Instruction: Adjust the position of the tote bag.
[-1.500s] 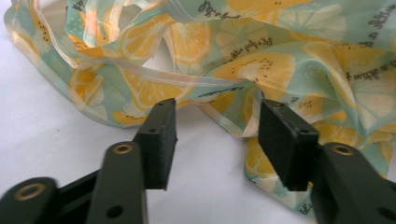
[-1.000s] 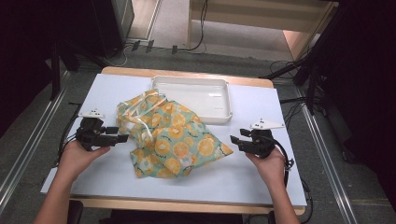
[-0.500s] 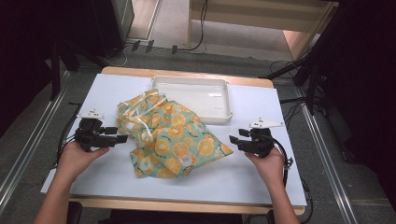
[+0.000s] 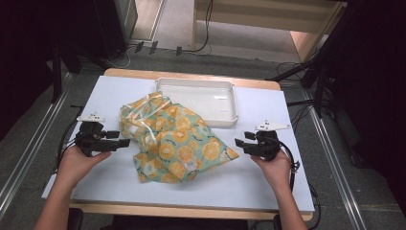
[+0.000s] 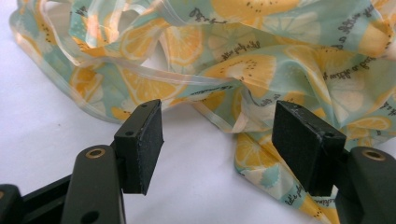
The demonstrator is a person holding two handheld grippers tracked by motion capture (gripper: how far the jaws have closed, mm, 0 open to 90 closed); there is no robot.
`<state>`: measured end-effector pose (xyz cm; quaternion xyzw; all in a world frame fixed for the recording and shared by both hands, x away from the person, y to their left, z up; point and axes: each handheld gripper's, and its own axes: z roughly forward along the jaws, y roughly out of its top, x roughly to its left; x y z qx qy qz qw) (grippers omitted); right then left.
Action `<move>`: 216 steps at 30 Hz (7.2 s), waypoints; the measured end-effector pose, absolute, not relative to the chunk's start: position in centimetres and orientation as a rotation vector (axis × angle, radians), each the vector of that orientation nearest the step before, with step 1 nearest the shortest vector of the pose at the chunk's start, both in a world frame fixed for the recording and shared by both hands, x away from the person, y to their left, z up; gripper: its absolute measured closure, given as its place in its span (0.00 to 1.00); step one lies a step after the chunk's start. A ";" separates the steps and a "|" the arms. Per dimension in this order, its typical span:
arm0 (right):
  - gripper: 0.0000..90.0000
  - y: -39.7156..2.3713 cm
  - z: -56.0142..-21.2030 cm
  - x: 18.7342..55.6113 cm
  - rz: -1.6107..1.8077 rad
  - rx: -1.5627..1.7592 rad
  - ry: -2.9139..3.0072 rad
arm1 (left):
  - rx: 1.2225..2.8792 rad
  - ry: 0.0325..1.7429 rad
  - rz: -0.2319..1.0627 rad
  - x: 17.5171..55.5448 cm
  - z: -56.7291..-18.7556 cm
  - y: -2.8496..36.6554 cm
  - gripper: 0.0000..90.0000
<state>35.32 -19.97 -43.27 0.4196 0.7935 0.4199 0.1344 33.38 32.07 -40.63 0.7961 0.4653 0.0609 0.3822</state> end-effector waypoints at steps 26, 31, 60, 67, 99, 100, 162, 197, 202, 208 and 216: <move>0.50 -20.1 -42.7 35.1 1.285 1.209 2.330 | 2.027 1.133 0.093 34.0 -39.2 31.8 0.36; 0.49 -20.4 -42.4 34.7 1.292 1.199 2.333 | 2.019 1.124 0.095 34.4 -38.2 31.7 0.36; 0.49 -19.4 -42.1 34.0 1.259 1.134 2.376 | 2.135 1.083 0.108 40.5 -35.1 29.1 0.36; 0.49 -19.4 -42.2 33.7 1.262 1.122 2.382 | 2.169 1.098 0.107 42.2 -36.9 28.2 0.35; 0.48 -19.9 -42.7 33.1 1.244 1.145 2.366 | 2.138 1.155 0.058 44.1 -44.1 27.7 0.25; 0.48 -19.9 -42.7 33.1 1.243 1.144 2.368 | 2.135 1.156 0.054 44.1 -44.3 27.6 0.26; 0.50 -20.2 -41.3 32.6 1.291 1.103 2.337 | 2.079 0.969 -0.046 38.9 -37.2 27.5 0.98; 0.54 -18.0 -39.8 32.4 1.338 1.040 2.373 | 2.143 0.773 -0.135 35.0 -34.9 20.9 0.97; 0.54 -17.9 -39.8 32.3 1.337 1.040 2.379 | 2.150 0.744 -0.146 34.7 -34.8 19.8 0.97; 0.53 -17.6 -39.8 32.3 1.336 1.024 2.384 | 2.167 0.725 -0.157 34.6 -35.1 18.4 0.97; 0.53 -17.4 -39.9 32.0 1.337 1.022 2.387 | 2.175 0.675 -0.160 34.4 -35.0 16.6 0.97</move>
